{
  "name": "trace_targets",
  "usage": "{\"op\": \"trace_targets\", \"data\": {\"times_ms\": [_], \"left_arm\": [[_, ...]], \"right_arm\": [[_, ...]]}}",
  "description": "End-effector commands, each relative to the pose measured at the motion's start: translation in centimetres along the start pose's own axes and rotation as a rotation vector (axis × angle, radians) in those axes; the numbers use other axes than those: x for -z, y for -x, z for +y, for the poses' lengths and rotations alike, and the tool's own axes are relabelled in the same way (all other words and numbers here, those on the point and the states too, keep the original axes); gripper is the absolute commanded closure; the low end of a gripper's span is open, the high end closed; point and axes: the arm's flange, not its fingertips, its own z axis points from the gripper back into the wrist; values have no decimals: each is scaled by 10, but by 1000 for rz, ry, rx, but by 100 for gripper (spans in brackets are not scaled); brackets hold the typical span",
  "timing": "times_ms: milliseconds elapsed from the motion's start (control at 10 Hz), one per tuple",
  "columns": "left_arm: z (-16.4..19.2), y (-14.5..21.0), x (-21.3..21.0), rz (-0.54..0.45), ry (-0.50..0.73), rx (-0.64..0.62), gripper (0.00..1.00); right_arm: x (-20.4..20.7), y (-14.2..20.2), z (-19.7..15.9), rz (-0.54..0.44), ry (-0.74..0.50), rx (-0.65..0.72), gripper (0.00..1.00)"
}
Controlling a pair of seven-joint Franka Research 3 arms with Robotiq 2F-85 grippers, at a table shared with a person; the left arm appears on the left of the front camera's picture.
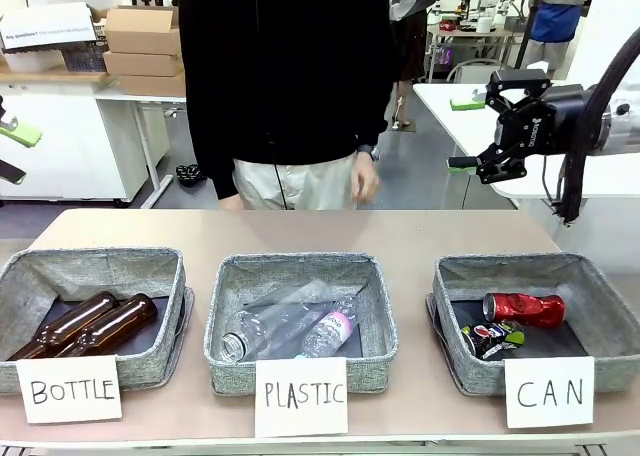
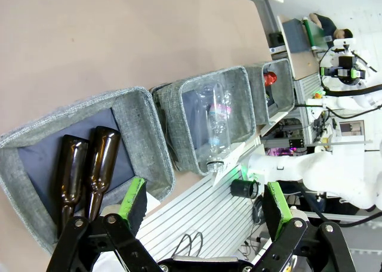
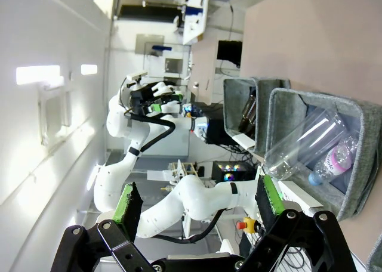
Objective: Sort the can waste into the basket.
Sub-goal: Pick up the can waste from the table and place it in the right Fabric basket.
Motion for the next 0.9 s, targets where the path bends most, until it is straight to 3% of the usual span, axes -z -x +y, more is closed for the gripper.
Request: {"op": "trace_targets", "data": {"times_ms": [0,800], "left_arm": [[3,4,-1,2,-4,14,0],[3,4,-1,2,-4,14,0]], "right_arm": [[-2,0,1,9,-1,-2,0],[-2,0,1,9,-1,-2,0]]}}
